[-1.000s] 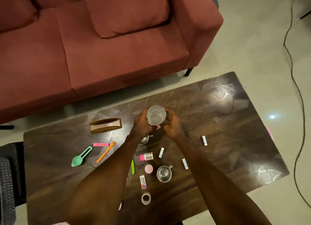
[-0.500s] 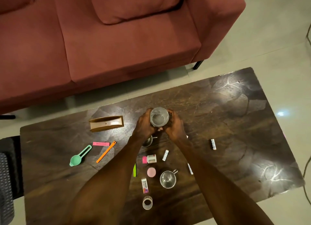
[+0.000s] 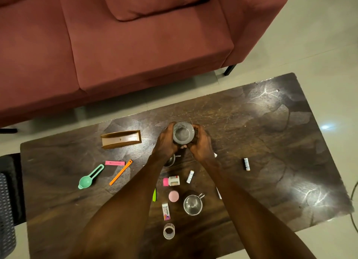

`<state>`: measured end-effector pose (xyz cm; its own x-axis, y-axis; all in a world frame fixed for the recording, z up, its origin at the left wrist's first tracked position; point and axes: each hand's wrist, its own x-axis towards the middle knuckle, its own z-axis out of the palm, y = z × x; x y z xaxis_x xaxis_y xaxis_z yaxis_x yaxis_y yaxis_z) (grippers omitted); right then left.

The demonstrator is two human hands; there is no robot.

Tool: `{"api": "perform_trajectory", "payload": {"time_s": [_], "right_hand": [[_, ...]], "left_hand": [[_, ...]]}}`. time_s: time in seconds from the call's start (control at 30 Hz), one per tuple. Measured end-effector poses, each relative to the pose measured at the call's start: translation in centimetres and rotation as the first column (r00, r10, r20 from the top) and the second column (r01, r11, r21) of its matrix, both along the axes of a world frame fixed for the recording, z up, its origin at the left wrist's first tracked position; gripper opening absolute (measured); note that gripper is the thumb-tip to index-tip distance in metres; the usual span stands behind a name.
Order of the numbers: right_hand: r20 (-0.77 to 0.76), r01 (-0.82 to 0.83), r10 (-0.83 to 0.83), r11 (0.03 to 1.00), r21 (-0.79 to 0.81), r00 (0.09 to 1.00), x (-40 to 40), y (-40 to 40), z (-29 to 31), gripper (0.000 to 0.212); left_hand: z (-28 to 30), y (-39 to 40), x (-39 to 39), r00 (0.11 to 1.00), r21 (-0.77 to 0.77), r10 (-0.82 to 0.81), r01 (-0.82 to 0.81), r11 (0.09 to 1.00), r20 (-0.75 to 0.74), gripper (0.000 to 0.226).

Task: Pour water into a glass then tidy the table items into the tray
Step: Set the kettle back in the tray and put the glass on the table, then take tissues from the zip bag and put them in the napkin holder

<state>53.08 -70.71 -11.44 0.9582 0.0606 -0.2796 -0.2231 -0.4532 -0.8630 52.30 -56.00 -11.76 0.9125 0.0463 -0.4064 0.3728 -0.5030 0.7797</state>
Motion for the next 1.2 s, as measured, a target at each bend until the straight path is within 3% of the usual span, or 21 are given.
{"api": "perform_trajectory", "payload": {"time_s": [0.17, 0.27, 0.43, 0.6, 1.2], "right_hand": [[-0.003, -0.051, 0.051, 0.998, -0.028, 0.999, -0.2, -0.2, 0.2, 0.051], [0.008, -0.064, 0.065, 0.994, -0.087, 0.998, -0.4, -0.3, 0.6, 0.066], [-0.124, -0.066, 0.047, 0.986, -0.155, 0.991, -1.7, -1.0, 1.7, 0.086], [0.028, -0.010, 0.015, 0.985, -0.173, 1.000, -3.8, -0.8, 3.9, 0.070], [-0.008, 0.004, -0.005, 0.993, -0.116, 1.000, -11.7, 5.6, 12.7, 0.061]], "left_hand": [[0.3, 0.0, -0.1, 0.997, 0.038, -0.037, 0.040, 0.998, -0.072, 0.083], [0.6, 0.4, -0.3, 0.990, 0.068, -0.081, 0.090, 0.994, -0.119, 0.102], [1.5, 1.9, -2.1, 0.991, 0.121, -0.011, 0.027, 0.992, -0.136, 0.104], [3.3, 2.8, -4.1, 0.993, 0.116, 0.087, -0.077, 0.990, -0.080, 0.100], [10.7, 7.2, -16.8, 0.994, 0.168, 0.097, -0.103, 0.980, 0.044, 0.080]]}}
